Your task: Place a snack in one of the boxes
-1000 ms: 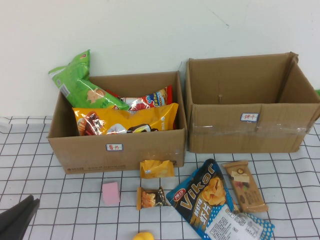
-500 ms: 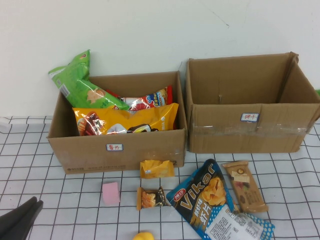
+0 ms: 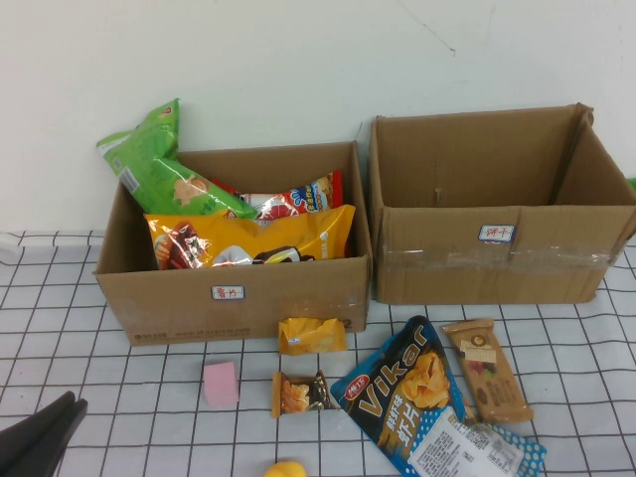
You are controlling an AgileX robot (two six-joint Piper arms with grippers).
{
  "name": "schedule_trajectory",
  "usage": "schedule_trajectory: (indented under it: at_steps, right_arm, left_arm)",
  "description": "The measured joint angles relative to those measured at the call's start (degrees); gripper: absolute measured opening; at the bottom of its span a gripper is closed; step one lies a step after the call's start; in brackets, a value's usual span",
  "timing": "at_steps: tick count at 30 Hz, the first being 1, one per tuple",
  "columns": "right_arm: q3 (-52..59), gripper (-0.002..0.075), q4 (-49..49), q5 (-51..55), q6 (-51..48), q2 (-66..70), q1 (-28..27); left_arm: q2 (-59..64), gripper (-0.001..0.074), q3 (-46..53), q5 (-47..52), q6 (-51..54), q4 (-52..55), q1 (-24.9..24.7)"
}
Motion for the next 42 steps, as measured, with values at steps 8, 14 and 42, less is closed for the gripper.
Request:
schedule_trajectory:
  at_steps: [8,14,42]
  right_arm:
    - [-0.01,-0.0001,0.11,4.22,0.0,0.0,-0.1]
    - [-0.01,-0.0001,0.11,4.33,0.0,0.0,-0.09]
    - [-0.01,-0.0001,0.11,4.44,0.0,0.0,-0.22]
  left_arm:
    - [0.0,-0.0002,0.0,0.0,0.0,0.0,0.0]
    - [0.0,-0.0002,0.0,0.0,0.0,0.0,0.0]
    - [-4.78,-0.0002,0.0,-13.24,-2.32,3.64,-4.59]
